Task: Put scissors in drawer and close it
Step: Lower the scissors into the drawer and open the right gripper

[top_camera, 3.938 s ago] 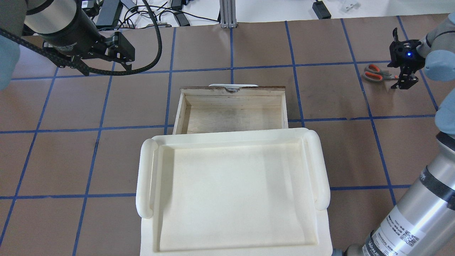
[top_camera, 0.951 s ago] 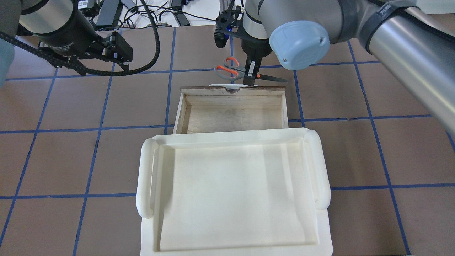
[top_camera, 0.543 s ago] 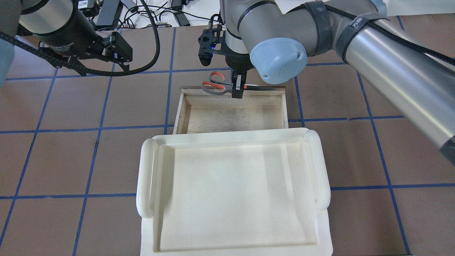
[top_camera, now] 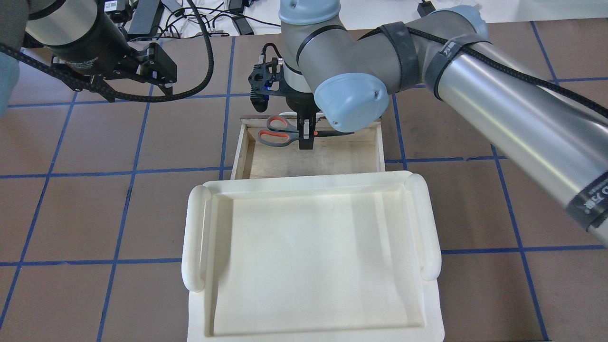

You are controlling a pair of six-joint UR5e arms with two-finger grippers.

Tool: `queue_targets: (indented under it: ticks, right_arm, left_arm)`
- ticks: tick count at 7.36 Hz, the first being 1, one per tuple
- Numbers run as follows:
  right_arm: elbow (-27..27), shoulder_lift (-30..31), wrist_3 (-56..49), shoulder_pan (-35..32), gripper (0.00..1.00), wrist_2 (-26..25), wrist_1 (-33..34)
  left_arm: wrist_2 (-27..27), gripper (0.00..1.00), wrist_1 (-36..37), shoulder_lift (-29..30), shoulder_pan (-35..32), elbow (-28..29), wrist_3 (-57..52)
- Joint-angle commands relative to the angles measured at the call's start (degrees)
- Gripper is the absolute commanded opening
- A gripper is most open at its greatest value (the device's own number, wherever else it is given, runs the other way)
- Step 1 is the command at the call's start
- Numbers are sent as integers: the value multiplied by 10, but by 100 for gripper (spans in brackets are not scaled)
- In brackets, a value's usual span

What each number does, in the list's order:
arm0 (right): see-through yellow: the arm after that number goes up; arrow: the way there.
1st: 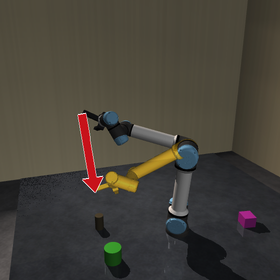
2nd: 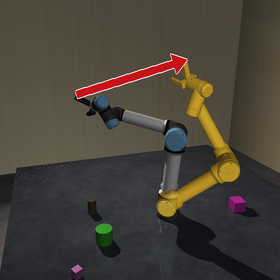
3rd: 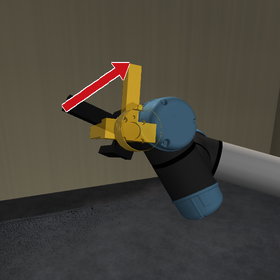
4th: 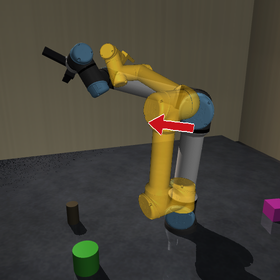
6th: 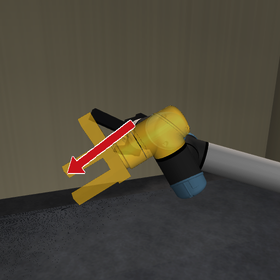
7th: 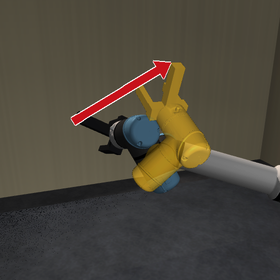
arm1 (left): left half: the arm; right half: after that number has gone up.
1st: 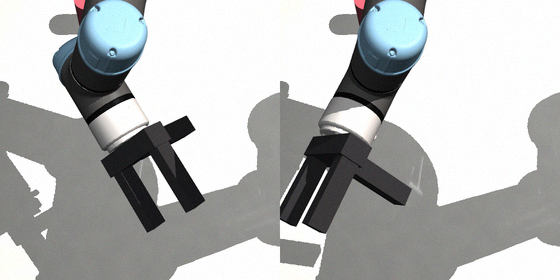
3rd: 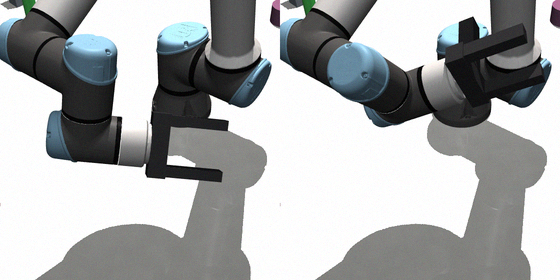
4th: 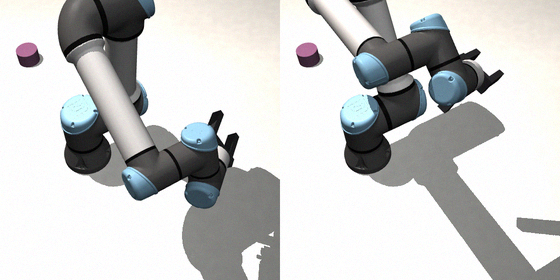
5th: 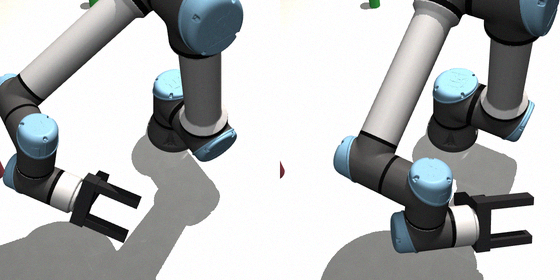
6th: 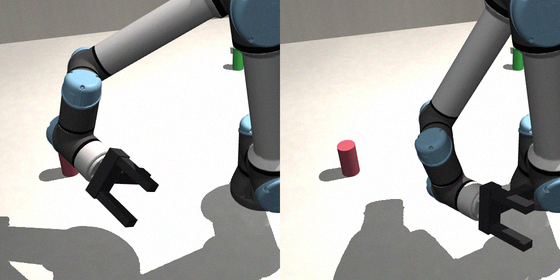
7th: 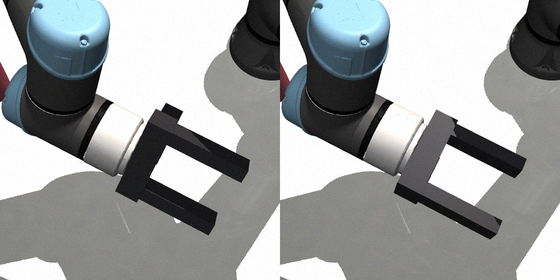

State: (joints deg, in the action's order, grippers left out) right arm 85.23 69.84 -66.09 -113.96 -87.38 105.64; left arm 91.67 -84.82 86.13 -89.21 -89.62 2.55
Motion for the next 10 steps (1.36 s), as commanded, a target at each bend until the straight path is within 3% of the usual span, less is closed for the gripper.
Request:
queue_targets:
  ticks: [1, 3, 4, 5, 7, 8, 10]
  right_arm:
    - [12, -1, 3, -4, 21, -9, -4]
    - [20, -1, 7, -5, 37, -10, -2]
    - [20, -1, 10, -5, 65, -9, 3]
    - [20, -2, 43, -5, 86, -8, 2]
    - [19, 2, 61, -4, 100, -16, 4]
    - [15, 14, 89, 9, 100, -24, 18]
    - [13, 55, 369, 85, 100, -28, 26]
  left_arm:
    - [0, 100, 0, 0, 0, 0, 0]
    - [-1, 100, 0, 0, 0, 0, 0]
    - [-1, 100, 0, 0, 0, 0, 0]
    - [-1, 100, 0, 0, 0, 0, 0]
    - [-1, 100, 0, 0, -1, 0, 0]
    - [-1, 100, 0, 0, -1, 0, 0]
    - [-3, 100, 4, 18, -3, -1, 0]
